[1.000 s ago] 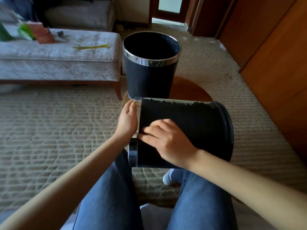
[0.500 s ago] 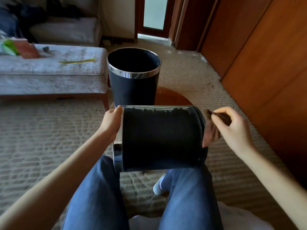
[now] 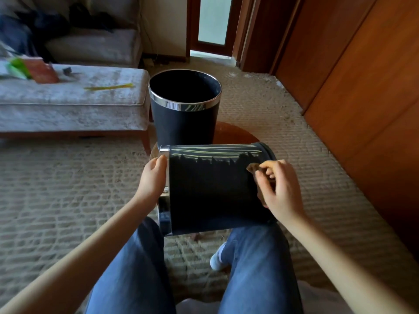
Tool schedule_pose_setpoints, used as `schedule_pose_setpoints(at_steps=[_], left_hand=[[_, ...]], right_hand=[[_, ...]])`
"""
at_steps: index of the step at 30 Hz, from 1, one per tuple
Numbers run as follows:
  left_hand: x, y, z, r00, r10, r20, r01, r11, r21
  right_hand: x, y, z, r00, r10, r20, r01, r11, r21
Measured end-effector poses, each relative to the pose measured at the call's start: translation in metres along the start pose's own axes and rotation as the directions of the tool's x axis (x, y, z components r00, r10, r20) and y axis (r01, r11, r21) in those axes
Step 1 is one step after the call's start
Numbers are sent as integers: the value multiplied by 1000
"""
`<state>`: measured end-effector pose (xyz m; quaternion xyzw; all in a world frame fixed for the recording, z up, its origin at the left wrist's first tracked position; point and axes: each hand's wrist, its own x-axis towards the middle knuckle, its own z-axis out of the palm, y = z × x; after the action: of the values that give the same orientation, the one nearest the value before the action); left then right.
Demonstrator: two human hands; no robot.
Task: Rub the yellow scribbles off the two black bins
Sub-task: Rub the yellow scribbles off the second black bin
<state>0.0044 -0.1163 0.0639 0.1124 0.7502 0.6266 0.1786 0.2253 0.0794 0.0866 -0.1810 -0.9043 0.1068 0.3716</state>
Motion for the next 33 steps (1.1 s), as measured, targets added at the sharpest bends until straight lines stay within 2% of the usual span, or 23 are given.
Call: schedule_pose_setpoints(at_steps=[2, 4, 8, 11, 17, 20, 24, 26, 29, 33], left_hand=[[-3, 5, -1, 1000, -8, 13, 8, 1000, 4], [-2, 8, -2, 1000, -5, 23, 4, 1000, 30], [19, 0, -4, 998, 0, 63, 0, 1000, -5], [25, -5, -3, 999, 2, 41, -4, 999, 44], [2, 8, -2, 997, 72, 20, -74, 987, 146], [-1, 7, 0, 994, 108, -17, -104, 982, 158], [1, 8, 1, 993, 114, -25, -108, 977, 182], [3, 10, 2, 996, 85, -37, -77, 980, 182], [7, 12, 4, 997, 67, -49, -59, 985, 161], [13, 12, 4, 998, 55, -42, -47, 984, 172]], right_hand=[[-6, 2, -2, 1000, 29, -7, -29, 996, -88], [-18, 3, 0, 999, -36, 21, 39, 982, -184], [-52, 0, 10, 993, -100, 56, 109, 975, -191], [-71, 2, 13, 983, -179, 35, 183, 968, -171], [-13, 12, 7, 983, -184, 17, 184, 974, -128], [35, 23, 13, 974, -180, 134, 198, 971, -131], [82, 33, 19, 932, -42, 360, 83, 992, -100], [71, 28, 14, 945, -50, 323, 79, 994, -75], [5, 8, 1, 958, -192, 211, 191, 981, 26], [-63, 1, 4, 942, -289, 169, 296, 955, -18]])
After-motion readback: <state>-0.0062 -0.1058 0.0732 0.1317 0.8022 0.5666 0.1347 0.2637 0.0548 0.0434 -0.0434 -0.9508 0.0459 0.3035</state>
